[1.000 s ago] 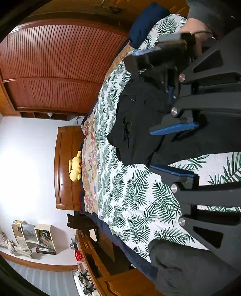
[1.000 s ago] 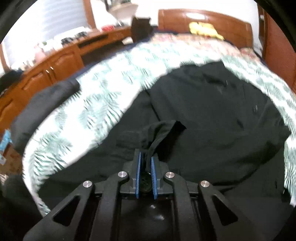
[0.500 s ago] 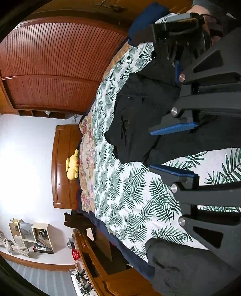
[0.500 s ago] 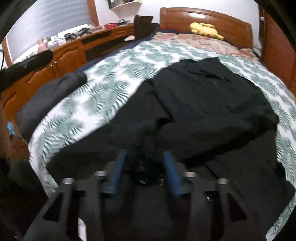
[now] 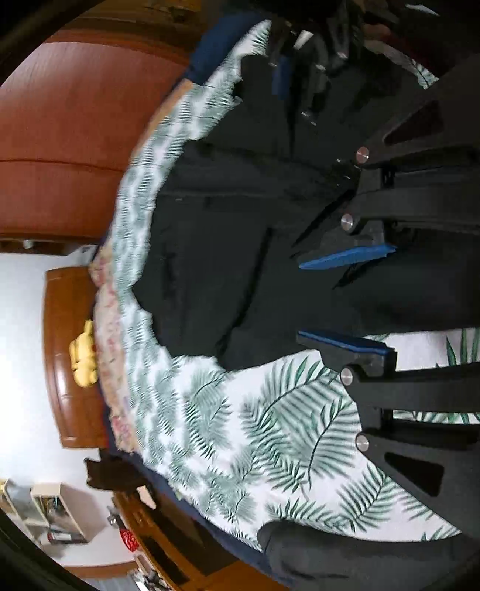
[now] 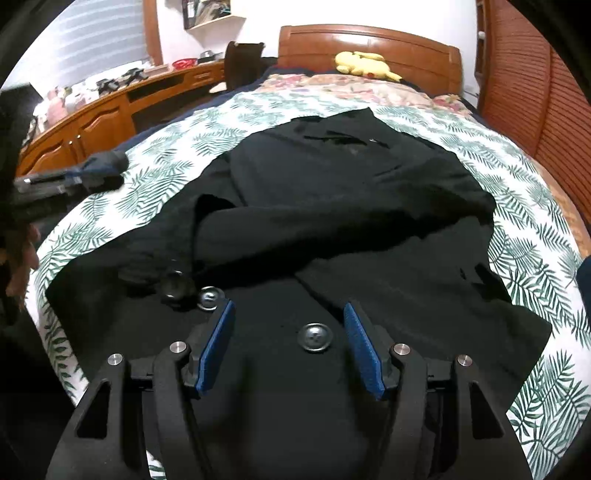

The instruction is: Fold large clothes

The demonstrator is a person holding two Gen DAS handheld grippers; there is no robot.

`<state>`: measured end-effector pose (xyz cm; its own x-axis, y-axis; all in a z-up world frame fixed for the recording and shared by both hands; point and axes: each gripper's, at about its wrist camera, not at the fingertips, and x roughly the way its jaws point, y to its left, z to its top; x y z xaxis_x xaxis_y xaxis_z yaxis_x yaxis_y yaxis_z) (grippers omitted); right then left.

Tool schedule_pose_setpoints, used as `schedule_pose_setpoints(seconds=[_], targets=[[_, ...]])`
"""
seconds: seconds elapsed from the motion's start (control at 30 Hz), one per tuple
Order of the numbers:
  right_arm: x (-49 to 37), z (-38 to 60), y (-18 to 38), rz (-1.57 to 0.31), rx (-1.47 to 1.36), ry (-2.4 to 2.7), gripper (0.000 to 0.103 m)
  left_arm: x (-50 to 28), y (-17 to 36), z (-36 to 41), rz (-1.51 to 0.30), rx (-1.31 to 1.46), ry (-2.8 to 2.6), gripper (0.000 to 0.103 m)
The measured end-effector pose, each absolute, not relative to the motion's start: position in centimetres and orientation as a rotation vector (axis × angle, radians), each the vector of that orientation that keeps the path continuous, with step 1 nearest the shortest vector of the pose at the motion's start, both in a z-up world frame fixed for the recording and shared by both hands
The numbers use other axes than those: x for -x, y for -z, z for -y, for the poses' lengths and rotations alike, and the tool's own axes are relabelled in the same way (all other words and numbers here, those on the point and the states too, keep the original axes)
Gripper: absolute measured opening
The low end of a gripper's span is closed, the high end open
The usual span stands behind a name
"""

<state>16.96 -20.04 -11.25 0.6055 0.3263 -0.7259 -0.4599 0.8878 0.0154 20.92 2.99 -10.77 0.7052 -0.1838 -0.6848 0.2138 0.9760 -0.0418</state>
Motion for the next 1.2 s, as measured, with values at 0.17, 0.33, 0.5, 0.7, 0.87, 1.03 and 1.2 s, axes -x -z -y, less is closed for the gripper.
schedule_pose_setpoints(seconds=[0.17, 0.33, 0.5, 0.7, 0.87, 1.03, 1.2], targets=[[-17.8, 20.9, 11.7, -0.769, 0.179, -0.433, 0.063, -23.1, 14.0, -1.7, -0.861, -0.061, 0.212, 0.031], [-18.2, 21.8, 12.1, -0.742, 0.167, -0.448, 0.063, -23.8, 15.7, -0.1, -0.919, -0.090, 0.215, 0.032], [-17.8, 23.0, 13.4, -0.746, 0.123, -0.458, 0.063, -24.0, 16.8, 1.2, -0.936, -0.122, 0.199, 0.031], [-18.0, 23.5, 13.2, -0.762, 0.096, -0.459, 0.063, -24.6, 17.4, 1.0, -0.957, -0.102, 0.207, 0.032], [-17.7, 23.4, 13.4, -0.759, 0.118, -0.448, 0.063, -24.8, 17.6, 0.9, -0.962, -0.078, 0.206, 0.032], [-17.6, 23.4, 13.4, -0.756, 0.136, -0.441, 0.063, -24.6, 17.5, 1.0, -0.963, -0.076, 0.257, 0.015], [-17.8, 23.4, 13.3, -0.760, 0.132, -0.435, 0.063, -24.4, 16.6, 2.0, -0.956, -0.174, 0.245, 0.001]])
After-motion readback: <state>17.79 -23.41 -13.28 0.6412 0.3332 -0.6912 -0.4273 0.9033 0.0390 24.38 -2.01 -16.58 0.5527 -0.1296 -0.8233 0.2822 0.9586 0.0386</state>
